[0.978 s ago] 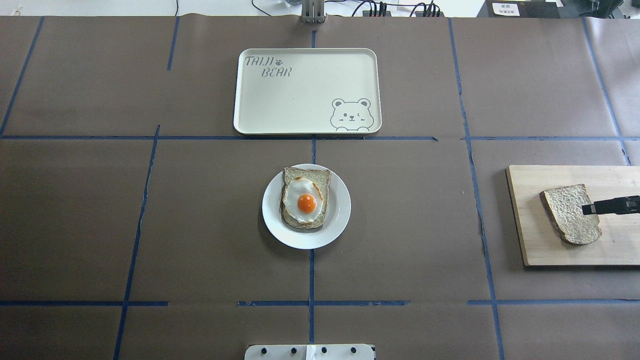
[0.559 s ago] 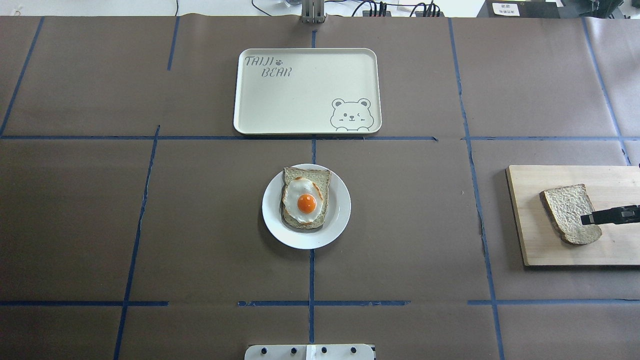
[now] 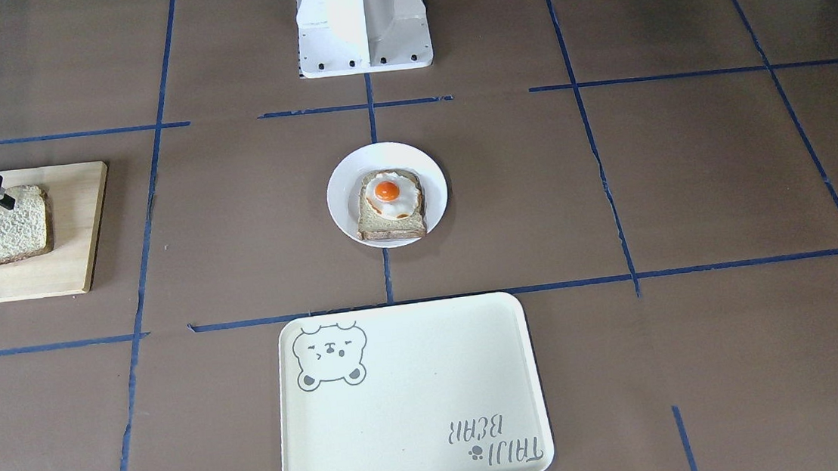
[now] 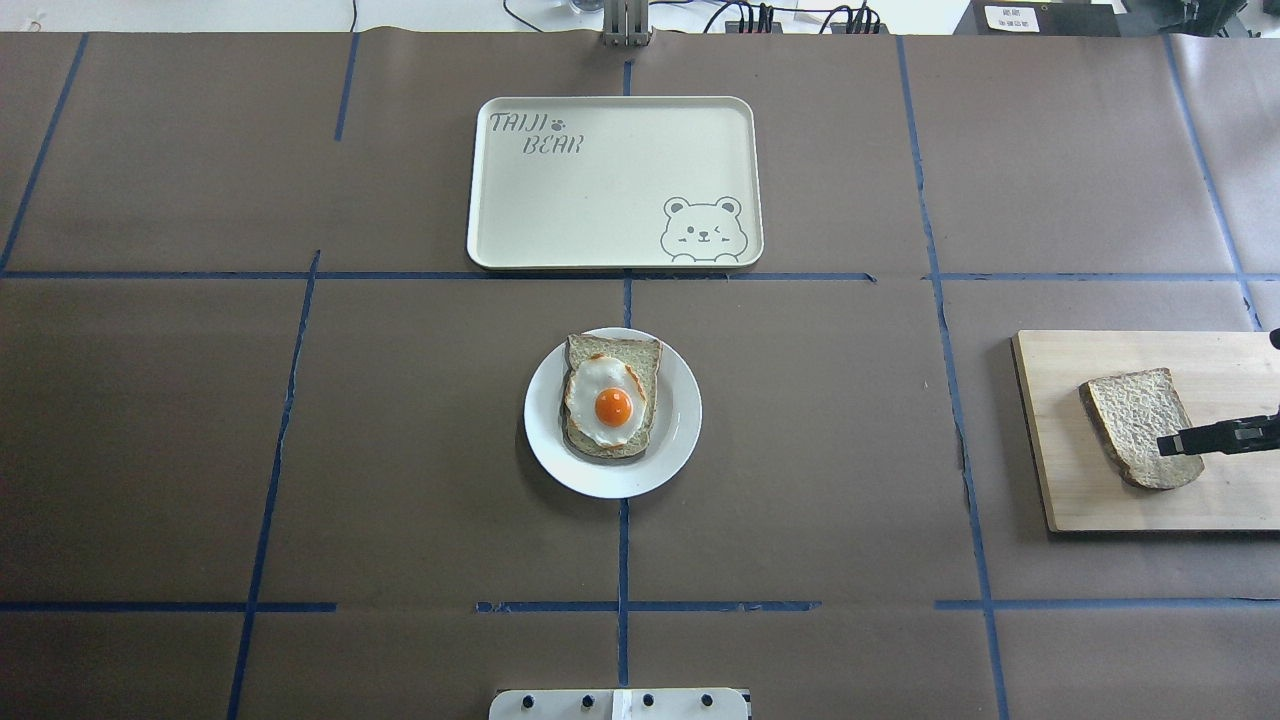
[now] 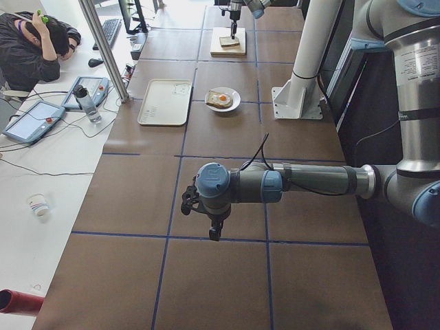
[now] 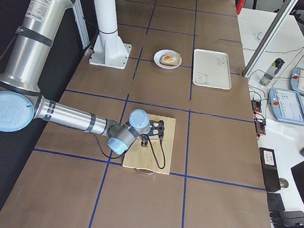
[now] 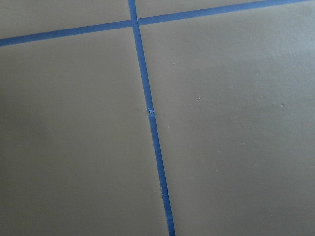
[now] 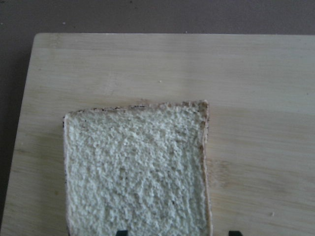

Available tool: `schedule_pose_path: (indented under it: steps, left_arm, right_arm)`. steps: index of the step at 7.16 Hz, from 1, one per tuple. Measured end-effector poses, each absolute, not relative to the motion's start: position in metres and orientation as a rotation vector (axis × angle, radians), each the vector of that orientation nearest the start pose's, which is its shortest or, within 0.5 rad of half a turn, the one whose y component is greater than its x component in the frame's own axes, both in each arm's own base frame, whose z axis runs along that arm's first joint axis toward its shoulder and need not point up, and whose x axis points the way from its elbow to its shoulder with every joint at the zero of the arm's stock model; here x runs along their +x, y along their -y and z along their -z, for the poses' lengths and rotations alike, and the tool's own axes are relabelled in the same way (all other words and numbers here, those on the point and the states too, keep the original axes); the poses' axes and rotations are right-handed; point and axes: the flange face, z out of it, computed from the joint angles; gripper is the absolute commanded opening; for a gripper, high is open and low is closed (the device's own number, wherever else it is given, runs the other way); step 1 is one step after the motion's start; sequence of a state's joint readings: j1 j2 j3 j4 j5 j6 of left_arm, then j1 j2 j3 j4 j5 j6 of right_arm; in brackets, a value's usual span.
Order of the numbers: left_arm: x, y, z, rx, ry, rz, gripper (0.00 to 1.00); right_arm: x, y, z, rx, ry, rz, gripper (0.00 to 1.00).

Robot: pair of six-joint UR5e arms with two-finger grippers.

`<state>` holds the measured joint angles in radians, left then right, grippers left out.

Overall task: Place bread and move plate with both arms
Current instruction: 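Grasp the edge of the bread slice with the right gripper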

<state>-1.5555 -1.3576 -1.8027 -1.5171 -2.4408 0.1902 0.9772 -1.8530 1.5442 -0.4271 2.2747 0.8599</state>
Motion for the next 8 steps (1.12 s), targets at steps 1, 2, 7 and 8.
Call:
schedule_pose_path:
  steps: [1,2,7,8]
  left_arm:
    - [-0.051,0.4004,-0.6387,0.043,-0.871,-0.177,1.0]
    - [-0.051,0.4003,-0.6388,0.042,-0.872,-0.177,1.0]
    - [-0.051,0.4004,-0.6386,0.043,-0.872,-0.177,1.0]
    - [-0.051,0.4005,-0.6379,0.044,-0.872,-0.177,1.0]
  right_arm:
    - [-0.1547,0.3519,-0.6667,0.163,1.023,0.06,0.14]
    - [-0.1538,0.3502,-0.6672,0.169,1.025,0.068,0.02]
    - [-0.1498,0.3449,-0.6699,0.169,1.025,0.07,0.0]
    - [-0.1503,0.3451,-0.6672,0.165,1.034,0.073,0.0]
